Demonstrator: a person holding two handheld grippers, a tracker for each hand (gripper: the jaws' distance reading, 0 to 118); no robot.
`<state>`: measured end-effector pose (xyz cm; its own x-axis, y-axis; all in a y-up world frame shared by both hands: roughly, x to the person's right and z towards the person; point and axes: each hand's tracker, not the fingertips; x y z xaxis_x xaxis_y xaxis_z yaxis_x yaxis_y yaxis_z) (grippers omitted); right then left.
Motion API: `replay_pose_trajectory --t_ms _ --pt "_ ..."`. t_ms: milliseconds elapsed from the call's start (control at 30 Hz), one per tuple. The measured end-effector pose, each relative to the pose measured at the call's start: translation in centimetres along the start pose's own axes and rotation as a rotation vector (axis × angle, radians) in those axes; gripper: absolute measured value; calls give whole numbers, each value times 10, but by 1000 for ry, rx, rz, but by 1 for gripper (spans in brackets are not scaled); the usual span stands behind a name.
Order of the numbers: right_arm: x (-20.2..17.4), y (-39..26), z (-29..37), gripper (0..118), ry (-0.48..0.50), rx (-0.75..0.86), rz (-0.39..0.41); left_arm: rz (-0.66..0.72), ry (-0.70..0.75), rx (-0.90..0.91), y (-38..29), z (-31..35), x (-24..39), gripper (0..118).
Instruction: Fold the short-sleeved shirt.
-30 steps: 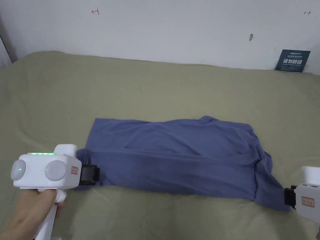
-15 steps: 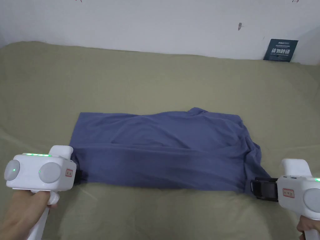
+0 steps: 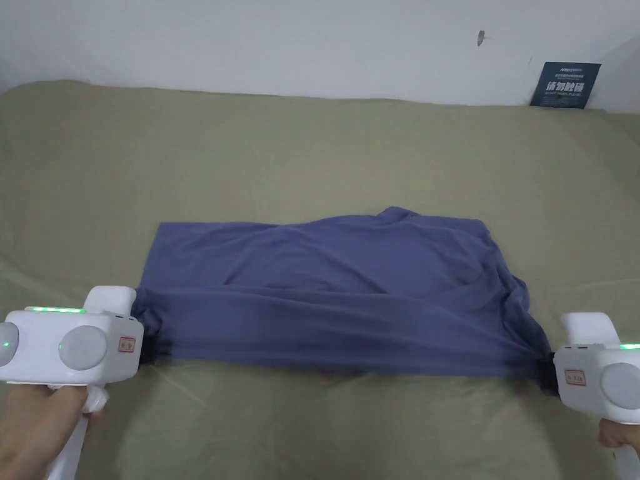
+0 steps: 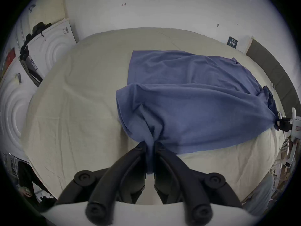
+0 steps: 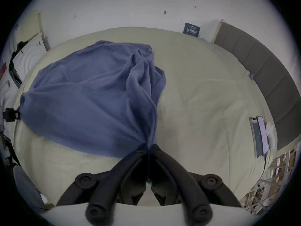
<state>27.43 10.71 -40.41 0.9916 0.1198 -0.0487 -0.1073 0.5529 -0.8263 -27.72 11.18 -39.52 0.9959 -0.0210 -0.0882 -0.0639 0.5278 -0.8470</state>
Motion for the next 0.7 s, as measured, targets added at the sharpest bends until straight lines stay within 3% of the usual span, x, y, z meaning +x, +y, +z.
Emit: replay_pose_trajectory --t_ms 167,333,500,700 --pt "2 -24 36 3 13 23 -23 -42 25 19 -14 23 -6 9" --pt "-4 -69 69 3 21 -3 -56 37 -22 13 -54 54 -24 9" --pt "-20 -107 88 3 -20 -40 -124 41 5 -5 -102 74 -24 9" --pt "-36 -116 80 3 -88 -33 -107 44 38 -7 -115 63 -24 9"
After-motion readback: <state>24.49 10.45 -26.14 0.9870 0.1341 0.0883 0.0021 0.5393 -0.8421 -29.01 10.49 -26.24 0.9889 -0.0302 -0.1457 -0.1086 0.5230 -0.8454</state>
